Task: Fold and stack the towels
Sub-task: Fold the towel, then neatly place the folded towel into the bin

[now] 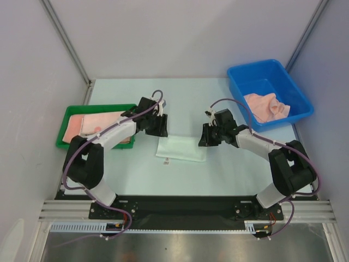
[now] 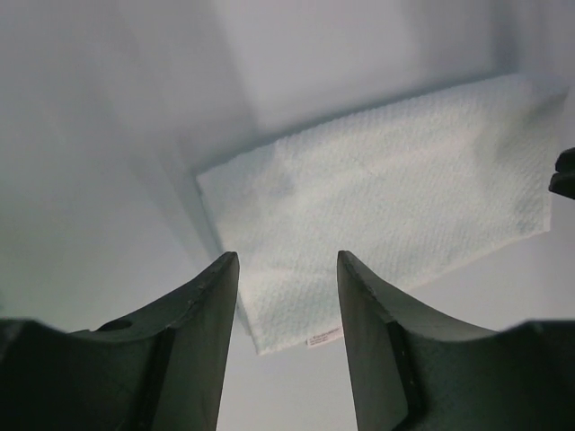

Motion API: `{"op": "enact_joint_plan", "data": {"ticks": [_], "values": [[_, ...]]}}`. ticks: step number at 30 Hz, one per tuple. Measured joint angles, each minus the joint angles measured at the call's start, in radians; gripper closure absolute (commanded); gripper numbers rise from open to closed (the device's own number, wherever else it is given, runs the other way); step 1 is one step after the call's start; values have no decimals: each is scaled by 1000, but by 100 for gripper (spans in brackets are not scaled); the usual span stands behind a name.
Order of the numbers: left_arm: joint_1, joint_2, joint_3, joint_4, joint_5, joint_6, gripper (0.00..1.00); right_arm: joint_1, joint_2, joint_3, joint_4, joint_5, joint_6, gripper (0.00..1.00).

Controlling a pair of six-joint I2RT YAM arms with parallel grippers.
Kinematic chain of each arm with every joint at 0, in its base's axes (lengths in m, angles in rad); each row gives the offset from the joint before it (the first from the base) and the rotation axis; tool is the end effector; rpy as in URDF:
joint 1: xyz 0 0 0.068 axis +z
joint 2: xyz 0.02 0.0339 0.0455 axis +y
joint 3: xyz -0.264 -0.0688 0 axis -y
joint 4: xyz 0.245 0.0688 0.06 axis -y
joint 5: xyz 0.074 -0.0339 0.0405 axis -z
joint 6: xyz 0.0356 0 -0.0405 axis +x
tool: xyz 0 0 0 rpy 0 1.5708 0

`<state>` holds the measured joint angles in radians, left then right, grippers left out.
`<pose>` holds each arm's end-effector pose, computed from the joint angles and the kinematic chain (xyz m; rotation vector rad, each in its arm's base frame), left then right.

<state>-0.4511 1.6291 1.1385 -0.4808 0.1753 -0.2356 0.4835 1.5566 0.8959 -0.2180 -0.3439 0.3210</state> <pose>0.3044 -0.1544 0.2245 0.3489 2.5704 -0.4843 0.2734 0.1571 0.1917 -0.3633 2.5095 0.7616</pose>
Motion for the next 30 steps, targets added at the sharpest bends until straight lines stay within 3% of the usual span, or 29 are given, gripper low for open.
{"op": "enact_joint_plan", "data": {"ticks": [10,19,25,30], "values": [[36,257,82,40,62,0,48,-84,124,2,121,23,-49,75],[55,191,230,-63,1,53,35,-75,26,1,39,57,-89,74],[55,51,75,-64,-8,67,37,9,-98,-47,63,43,-31,75],[55,56,-88,-46,33,50,36,42,-106,-150,111,24,14,75]]}}
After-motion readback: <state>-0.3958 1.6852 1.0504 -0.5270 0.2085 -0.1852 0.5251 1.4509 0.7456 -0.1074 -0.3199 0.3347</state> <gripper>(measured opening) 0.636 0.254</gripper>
